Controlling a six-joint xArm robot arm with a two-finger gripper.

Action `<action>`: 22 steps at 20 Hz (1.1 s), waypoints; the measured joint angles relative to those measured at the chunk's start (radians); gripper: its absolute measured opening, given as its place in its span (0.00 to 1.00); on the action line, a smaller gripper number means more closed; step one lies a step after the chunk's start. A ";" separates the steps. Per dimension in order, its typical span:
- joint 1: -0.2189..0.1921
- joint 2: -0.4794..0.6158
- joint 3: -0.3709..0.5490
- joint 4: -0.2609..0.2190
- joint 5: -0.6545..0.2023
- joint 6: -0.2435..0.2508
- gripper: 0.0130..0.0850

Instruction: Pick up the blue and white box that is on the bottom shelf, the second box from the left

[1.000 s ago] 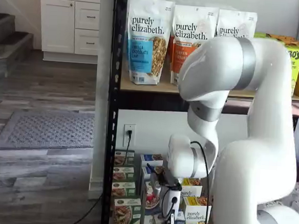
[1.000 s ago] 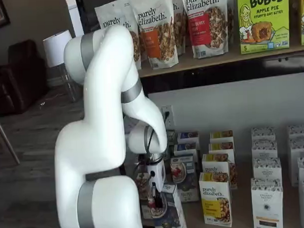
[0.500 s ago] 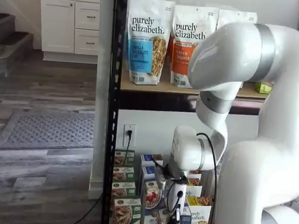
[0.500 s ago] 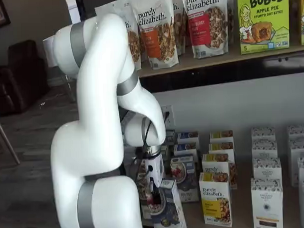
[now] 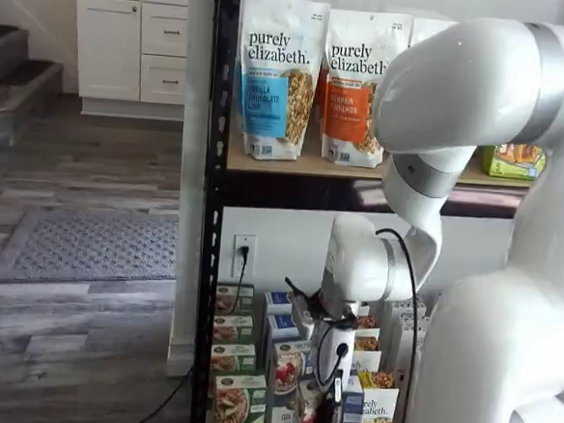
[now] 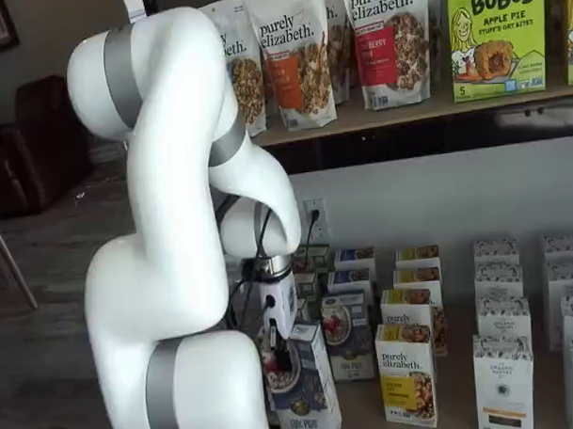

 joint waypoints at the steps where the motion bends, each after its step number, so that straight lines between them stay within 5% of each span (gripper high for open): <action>1: 0.005 -0.012 0.003 0.002 0.011 0.004 0.44; 9: 0.044 -0.118 0.033 -0.048 0.063 0.091 0.44; 22: 0.066 -0.350 0.057 -0.055 0.230 0.130 0.44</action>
